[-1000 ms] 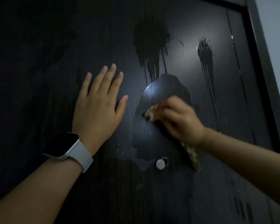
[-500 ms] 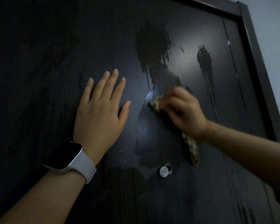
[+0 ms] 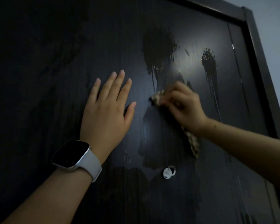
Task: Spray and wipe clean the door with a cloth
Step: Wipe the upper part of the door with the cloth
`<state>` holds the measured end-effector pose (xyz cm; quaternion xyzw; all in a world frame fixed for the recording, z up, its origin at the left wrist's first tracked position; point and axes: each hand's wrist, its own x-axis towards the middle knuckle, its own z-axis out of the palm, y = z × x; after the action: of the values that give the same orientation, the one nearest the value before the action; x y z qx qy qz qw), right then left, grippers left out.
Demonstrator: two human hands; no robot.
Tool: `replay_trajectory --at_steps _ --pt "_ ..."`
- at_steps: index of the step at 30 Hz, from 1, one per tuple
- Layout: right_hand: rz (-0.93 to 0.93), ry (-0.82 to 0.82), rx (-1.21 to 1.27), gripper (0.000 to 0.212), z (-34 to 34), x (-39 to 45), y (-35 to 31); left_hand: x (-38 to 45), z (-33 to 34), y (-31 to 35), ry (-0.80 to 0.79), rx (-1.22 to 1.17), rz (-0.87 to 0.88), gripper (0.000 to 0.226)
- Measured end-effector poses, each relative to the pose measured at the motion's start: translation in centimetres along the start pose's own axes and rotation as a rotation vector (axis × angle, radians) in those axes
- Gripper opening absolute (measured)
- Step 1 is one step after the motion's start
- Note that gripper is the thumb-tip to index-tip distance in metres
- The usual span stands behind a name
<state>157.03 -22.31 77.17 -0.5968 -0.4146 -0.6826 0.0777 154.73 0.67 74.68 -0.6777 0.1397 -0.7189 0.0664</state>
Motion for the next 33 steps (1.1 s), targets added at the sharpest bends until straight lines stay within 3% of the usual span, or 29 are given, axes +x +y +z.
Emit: replay_trajectory --at_steps 4,7,9,15,17,21,23,25,29,31,33 --pt "0.387 0.293 -0.144 0.014 -0.6 6.8 5.1 -0.1 0.0 0.1 0.031 -0.030 -0.044 0.065" --pt "0.552 0.349 -0.145 0.016 0.1 8.7 5.2 -0.1 -0.2 0.3 0.040 -0.003 -0.087 0.068" --pt "0.444 0.312 -0.126 0.013 1.2 8.4 3.1 -0.1 -0.2 0.3 0.032 -0.020 -0.121 0.064" --pt "-0.060 -0.059 0.007 0.011 1.9 3.8 -2.4 0.1 -0.3 0.1 0.064 -0.091 -0.144 0.052" --pt "-0.015 -0.054 -0.036 0.007 0.7 4.2 -0.2 0.1 -0.2 0.0 0.069 -0.093 -0.143 0.051" --pt "0.432 0.240 -0.158 0.013 -1.0 8.5 5.9 0.0 -0.2 -0.1 0.070 -0.091 -0.138 0.053" --pt "0.566 0.311 -0.194 0.019 -0.1 10.8 6.2 0.1 -0.2 0.0 0.067 -0.099 -0.146 0.053" --pt "0.480 0.317 -0.194 0.018 2.3 12.1 3.6 0.1 -0.2 0.1 0.062 -0.109 -0.155 0.053" --pt "0.021 0.144 -0.084 0.015 5.5 10.8 -2.5 0.2 -0.2 -0.1 0.059 -0.089 -0.160 0.053" --pt "0.005 0.116 -0.127 0.016 4.2 10.9 -0.8 0.2 -0.2 -0.1 0.064 -0.098 -0.155 0.053" --pt "0.162 0.174 -0.214 0.018 2.3 11.4 2.7 0.1 -0.2 -0.1 0.073 -0.109 -0.159 0.053"
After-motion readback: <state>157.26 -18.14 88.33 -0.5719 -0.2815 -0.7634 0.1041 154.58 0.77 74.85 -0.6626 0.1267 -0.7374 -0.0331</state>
